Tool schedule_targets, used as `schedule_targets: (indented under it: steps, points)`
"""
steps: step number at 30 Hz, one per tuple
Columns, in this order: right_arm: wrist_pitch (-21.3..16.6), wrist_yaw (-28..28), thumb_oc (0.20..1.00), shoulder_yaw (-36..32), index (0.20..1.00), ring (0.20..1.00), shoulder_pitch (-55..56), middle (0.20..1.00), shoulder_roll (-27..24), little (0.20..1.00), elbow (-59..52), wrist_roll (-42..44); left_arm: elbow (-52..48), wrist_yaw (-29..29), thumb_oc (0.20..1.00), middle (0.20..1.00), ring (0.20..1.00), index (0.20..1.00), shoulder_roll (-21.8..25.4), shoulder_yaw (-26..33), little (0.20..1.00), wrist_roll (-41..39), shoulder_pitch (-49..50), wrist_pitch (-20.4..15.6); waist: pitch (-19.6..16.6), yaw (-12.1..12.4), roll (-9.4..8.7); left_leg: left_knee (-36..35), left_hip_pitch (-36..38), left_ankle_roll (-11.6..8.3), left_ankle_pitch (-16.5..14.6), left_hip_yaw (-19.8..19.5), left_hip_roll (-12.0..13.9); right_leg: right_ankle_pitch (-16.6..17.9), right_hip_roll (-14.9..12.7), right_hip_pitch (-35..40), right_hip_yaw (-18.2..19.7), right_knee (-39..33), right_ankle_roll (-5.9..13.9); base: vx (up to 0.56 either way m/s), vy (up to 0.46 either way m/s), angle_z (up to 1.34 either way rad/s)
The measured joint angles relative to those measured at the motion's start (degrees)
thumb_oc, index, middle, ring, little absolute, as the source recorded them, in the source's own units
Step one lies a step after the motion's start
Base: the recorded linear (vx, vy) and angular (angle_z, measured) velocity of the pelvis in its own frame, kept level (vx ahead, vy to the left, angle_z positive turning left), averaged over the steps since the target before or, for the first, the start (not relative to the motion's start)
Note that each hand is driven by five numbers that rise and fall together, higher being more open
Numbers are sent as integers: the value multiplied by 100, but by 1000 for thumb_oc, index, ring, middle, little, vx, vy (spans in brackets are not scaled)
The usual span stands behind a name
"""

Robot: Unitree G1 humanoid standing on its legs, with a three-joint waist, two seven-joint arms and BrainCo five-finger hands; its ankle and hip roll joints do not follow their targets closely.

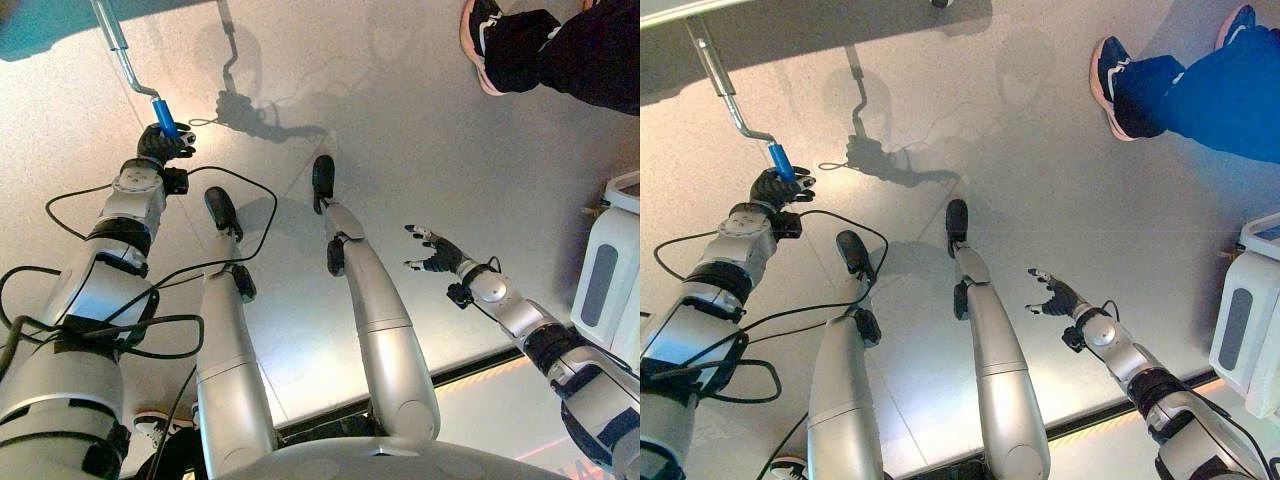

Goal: Raise the hospital bed

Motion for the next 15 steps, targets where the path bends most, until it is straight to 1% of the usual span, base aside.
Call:
schedule_targets:
  steps: [15]
  points:
    - [0, 46, 1000, 18, 1000, 1000, 12, 1000, -3, 1000, 10, -89, -41, 2, 1000, 1000, 1000, 1000, 63, 1, 1000, -3, -93, -2, 0, 12, 0, -11, -1, -21, 19, -47, -7, -12, 0, -6, -21, 23, 17, 0, 0, 0]
